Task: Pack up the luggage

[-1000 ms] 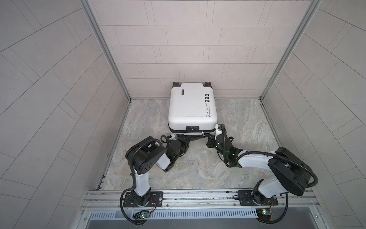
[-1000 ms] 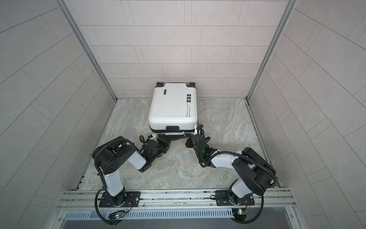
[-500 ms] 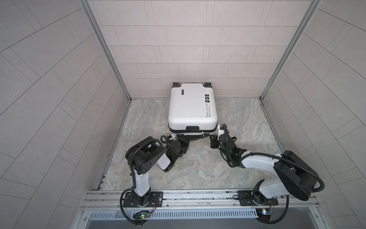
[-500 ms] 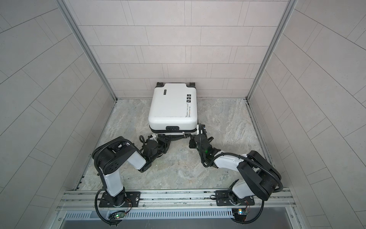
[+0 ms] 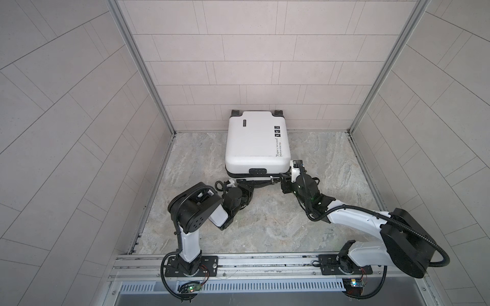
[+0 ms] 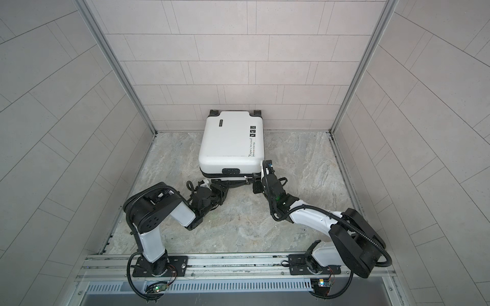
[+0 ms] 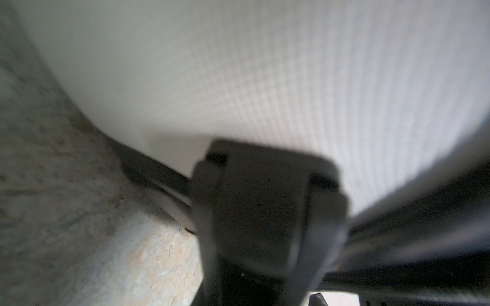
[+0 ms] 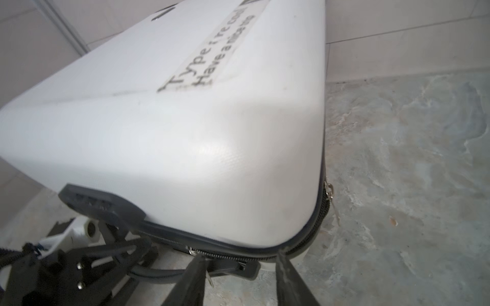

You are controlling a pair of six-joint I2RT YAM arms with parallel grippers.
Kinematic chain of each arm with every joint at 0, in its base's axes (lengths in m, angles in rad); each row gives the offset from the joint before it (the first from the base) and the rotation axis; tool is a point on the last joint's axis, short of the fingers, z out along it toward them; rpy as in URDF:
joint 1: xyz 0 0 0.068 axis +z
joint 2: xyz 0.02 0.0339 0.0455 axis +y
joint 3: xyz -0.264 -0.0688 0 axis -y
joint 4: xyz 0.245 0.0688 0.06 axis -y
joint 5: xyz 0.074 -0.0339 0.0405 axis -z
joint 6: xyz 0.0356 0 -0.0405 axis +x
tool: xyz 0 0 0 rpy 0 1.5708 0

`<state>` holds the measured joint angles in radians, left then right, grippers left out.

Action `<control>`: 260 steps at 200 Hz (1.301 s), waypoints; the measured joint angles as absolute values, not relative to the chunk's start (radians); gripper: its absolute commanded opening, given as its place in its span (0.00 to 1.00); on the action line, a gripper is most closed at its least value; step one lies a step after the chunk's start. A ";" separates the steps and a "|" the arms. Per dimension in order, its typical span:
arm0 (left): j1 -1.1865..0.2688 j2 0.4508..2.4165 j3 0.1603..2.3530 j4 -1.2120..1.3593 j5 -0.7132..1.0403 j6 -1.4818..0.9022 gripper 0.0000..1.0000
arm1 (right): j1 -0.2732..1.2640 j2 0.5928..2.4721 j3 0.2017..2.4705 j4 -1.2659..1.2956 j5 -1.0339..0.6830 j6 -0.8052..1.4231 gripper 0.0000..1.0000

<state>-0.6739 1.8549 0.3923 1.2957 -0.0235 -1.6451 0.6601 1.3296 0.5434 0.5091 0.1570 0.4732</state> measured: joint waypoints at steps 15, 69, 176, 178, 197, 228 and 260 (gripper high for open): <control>-0.674 1.855 0.392 1.296 -0.024 -1.645 0.00 | 0.660 1.342 0.492 0.574 0.134 0.470 0.48; -0.674 1.855 0.392 1.296 -0.023 -1.645 0.00 | 0.661 1.459 0.420 0.814 0.043 0.462 0.46; -0.674 1.844 0.390 1.282 -0.023 -1.645 0.00 | 0.700 1.624 0.435 1.056 0.075 0.445 0.35; -0.674 1.844 0.390 1.282 -0.023 -1.645 0.00 | 0.700 1.625 0.436 1.058 0.075 0.445 0.34; -0.674 1.844 0.390 1.282 -0.023 -1.645 0.00 | 0.701 1.642 0.448 1.076 0.079 0.448 0.32; -0.674 1.844 0.390 1.282 -0.023 -1.645 0.00 | 0.706 1.684 0.462 1.097 0.088 0.454 0.32; -0.674 1.844 0.390 1.281 -0.023 -1.645 0.00 | 0.707 1.713 0.468 1.106 0.097 0.462 0.30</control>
